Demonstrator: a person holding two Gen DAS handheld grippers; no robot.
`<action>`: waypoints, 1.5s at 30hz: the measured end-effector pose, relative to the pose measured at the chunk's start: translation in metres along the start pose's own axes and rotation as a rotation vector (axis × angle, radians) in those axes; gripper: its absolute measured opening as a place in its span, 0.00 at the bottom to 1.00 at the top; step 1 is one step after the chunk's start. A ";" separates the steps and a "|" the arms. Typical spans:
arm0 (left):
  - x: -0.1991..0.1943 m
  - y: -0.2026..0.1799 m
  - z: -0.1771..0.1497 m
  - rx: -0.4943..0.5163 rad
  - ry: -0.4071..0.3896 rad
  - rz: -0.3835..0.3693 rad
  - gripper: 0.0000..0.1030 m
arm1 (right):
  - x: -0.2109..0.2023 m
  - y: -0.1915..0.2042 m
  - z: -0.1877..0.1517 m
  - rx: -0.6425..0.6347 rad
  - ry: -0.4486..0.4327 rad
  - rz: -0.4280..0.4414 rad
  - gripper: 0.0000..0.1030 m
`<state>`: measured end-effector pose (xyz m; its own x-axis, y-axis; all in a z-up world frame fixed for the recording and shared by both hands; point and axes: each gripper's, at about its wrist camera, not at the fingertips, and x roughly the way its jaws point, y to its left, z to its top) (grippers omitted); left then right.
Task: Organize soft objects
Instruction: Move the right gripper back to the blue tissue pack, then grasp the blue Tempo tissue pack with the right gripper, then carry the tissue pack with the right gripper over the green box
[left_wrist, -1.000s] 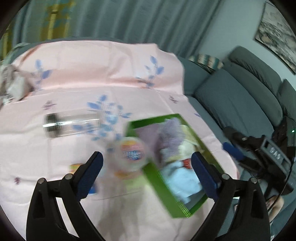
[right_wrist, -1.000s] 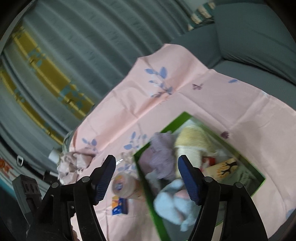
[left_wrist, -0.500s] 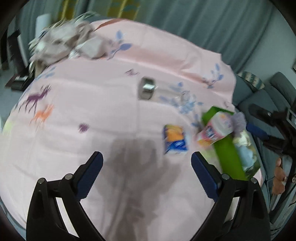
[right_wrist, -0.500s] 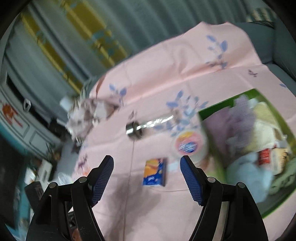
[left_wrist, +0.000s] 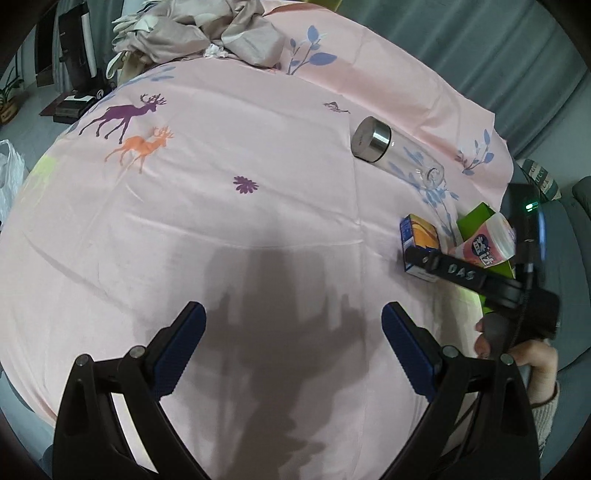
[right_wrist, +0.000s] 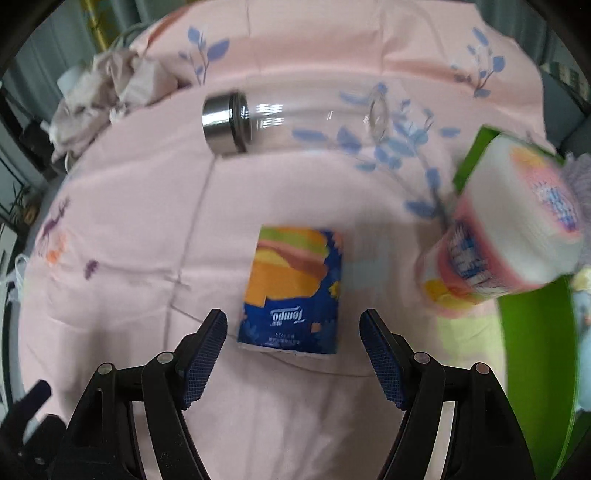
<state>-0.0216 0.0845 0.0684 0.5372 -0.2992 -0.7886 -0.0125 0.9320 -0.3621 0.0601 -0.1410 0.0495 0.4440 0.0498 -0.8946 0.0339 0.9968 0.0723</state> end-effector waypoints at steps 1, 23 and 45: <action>0.001 0.001 0.000 -0.001 0.001 0.001 0.93 | 0.003 -0.001 -0.001 0.000 0.000 -0.009 0.69; 0.026 -0.034 -0.021 0.026 0.122 -0.140 0.90 | -0.066 -0.034 -0.057 0.102 -0.006 0.295 0.68; 0.032 -0.127 -0.019 0.201 0.095 -0.293 0.29 | -0.077 -0.053 -0.047 0.146 -0.057 0.431 0.38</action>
<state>-0.0186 -0.0476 0.0795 0.4123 -0.5681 -0.7122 0.3012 0.8228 -0.4820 -0.0180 -0.1951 0.0933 0.4935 0.4504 -0.7440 -0.0406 0.8665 0.4976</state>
